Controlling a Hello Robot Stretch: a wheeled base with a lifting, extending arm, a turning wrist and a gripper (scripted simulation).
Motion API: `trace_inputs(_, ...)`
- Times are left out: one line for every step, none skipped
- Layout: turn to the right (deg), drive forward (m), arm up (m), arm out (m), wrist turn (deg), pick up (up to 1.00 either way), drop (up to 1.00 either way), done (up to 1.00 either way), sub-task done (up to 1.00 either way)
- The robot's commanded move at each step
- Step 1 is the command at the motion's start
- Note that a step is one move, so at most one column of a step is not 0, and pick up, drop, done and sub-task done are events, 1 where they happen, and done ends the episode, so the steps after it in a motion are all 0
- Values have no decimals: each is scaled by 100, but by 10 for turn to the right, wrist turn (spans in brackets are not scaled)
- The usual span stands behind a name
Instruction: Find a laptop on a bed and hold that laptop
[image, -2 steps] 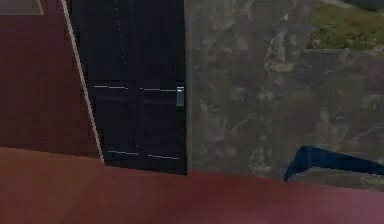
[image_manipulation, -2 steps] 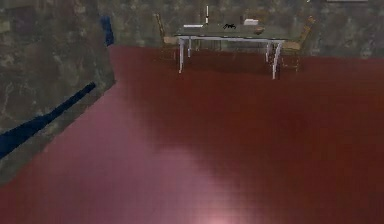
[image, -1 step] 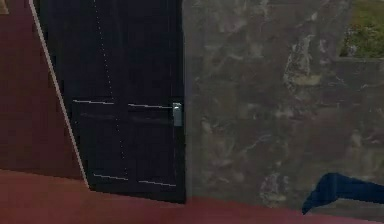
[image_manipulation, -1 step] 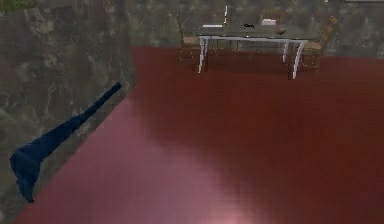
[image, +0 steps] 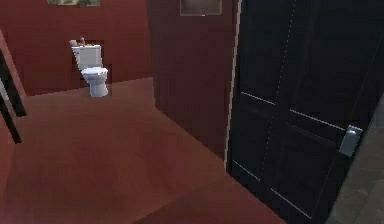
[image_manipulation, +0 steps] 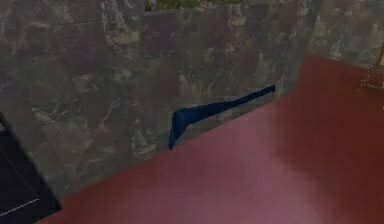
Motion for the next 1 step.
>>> trace_inputs(-210,0,0,0,0,0,0,0,0)
